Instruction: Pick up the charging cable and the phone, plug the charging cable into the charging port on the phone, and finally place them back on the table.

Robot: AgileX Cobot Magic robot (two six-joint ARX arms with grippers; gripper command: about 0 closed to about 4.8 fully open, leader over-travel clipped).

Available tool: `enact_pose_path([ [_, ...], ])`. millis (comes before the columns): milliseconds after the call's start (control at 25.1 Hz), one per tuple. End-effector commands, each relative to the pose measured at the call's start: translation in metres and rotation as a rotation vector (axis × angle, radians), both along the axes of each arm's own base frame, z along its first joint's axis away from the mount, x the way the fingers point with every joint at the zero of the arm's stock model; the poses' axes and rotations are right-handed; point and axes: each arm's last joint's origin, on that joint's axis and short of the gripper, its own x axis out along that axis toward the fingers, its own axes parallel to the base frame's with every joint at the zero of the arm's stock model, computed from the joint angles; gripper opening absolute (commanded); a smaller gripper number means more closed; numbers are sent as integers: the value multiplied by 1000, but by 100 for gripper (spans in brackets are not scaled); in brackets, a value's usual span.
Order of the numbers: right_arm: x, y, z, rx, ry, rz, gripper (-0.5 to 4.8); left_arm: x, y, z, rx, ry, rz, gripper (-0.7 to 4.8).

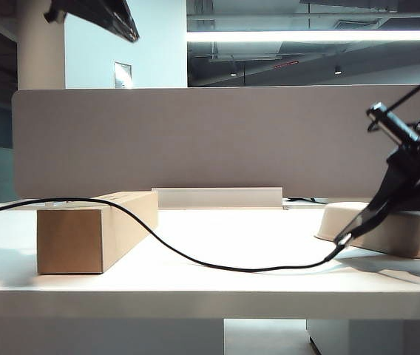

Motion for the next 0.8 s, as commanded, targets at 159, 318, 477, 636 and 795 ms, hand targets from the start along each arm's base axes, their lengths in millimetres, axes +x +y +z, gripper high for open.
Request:
enact_pose_path([
  [159, 7, 1, -6, 23, 8, -47, -4, -6, 2, 6, -5, -13, -9, -6],
  [318, 6, 0, -8, 12, 24, -62, 89, -6, 2, 6, -7, -16, -10, -6],
  [477, 1, -1, -14, -19, 101, -86, 124, -5, 2, 6, -7, -17, -10, -6],
  [636, -4, -3, -20, -49, 182, -107, 285, -5, 2, 6, -7, -17, -10, -6],
  [795, -10, -6, -20, -65, 236, -108, 315, -6, 2, 6, -5, -13, -10, -6],
])
